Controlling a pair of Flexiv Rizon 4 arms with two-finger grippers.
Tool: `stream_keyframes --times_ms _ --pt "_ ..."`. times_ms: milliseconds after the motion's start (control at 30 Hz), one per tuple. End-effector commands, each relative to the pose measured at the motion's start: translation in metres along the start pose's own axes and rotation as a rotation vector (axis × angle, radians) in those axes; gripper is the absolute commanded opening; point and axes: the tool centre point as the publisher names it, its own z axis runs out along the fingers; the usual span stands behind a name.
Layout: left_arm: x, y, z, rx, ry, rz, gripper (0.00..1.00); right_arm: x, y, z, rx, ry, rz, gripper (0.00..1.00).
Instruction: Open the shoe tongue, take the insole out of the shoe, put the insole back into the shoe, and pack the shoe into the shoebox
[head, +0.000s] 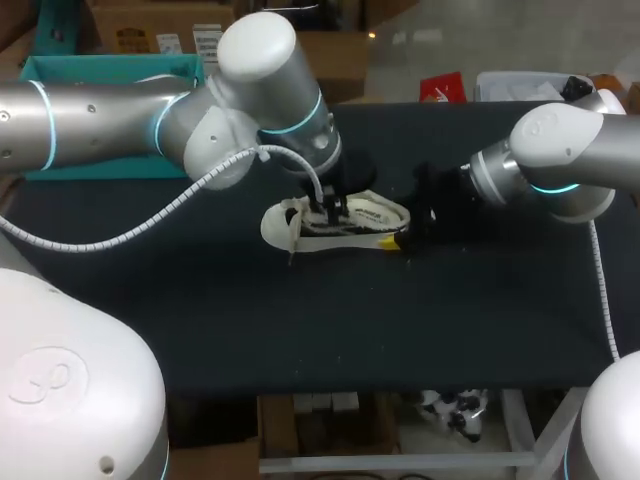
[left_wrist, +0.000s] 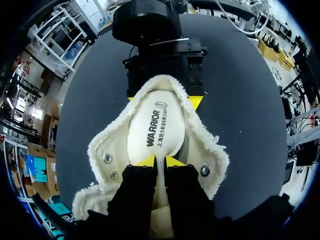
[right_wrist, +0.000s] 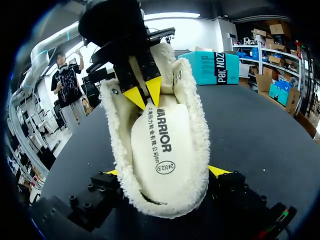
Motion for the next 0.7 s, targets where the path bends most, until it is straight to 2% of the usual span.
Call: stream_keyframes --times_ms 33,333,700 --pt "0.012 0.0 -0.015 0.028 -0.008 -0.01 0.0 0.0 -0.007 0.005 -0.001 0.001 0.002 0.0" --pt "0.018 -0.002 -0.034 0.086 0.002 -0.065 0.0 0.0 -0.007 0.005 -0.001 0.001 0.002 0.0" --pt "0.014 -0.013 -0.067 0.218 0.091 -0.08 0.0 0.0 -0.007 0.005 -0.001 0.001 0.002 0.0"
